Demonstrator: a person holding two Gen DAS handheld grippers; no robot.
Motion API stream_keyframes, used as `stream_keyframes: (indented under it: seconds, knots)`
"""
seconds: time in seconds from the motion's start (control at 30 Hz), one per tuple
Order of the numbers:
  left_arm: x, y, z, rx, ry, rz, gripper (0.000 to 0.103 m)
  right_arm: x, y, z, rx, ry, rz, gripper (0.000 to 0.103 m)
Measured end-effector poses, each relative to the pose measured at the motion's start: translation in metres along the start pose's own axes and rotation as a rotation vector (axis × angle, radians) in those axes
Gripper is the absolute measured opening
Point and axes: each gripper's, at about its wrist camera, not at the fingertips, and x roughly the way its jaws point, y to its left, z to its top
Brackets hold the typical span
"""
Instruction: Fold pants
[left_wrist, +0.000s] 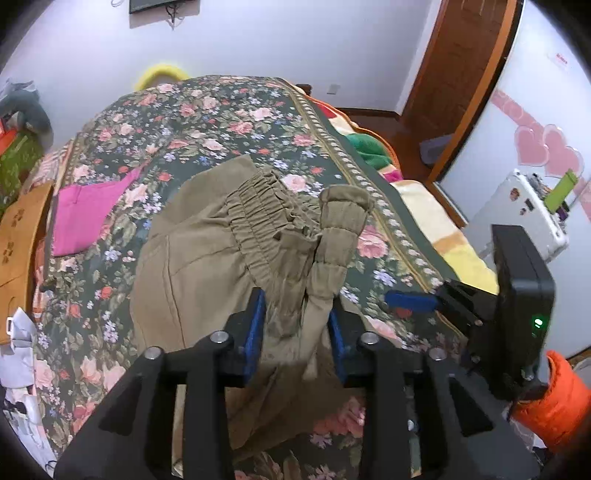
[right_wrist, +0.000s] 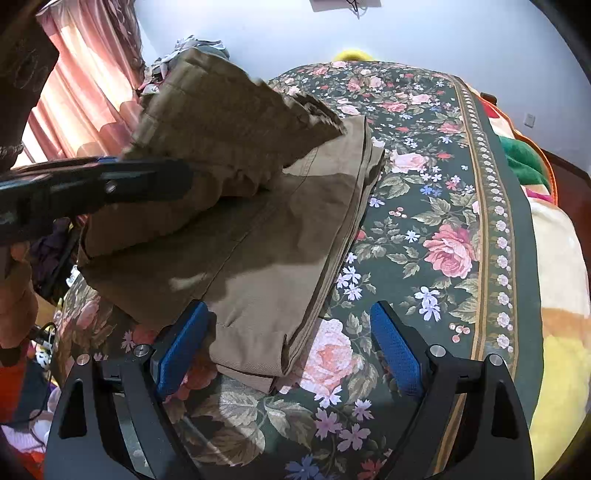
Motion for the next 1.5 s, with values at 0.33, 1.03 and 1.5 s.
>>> stream_keyframes:
  seconds: [0.33,1.03,1.5]
  knots:
    - [-0.03,0.023,0.01,-0.026,-0.107,0.097,0.084,-0.007,0.001,0.001,-0.001,-0.021,-0.011,0.087]
    - [0.105,0.177,0.09,-0.113,0.137,0.274,0.1,-0.037,-0.044,0.008,0.156,-0.134,-0.118,0.088]
    - [0.16,0.174,0.052,0.082,0.262,0.329,0.102,-0.043,-0.054,0.001,0.237,-0.155,-0.138,0.088]
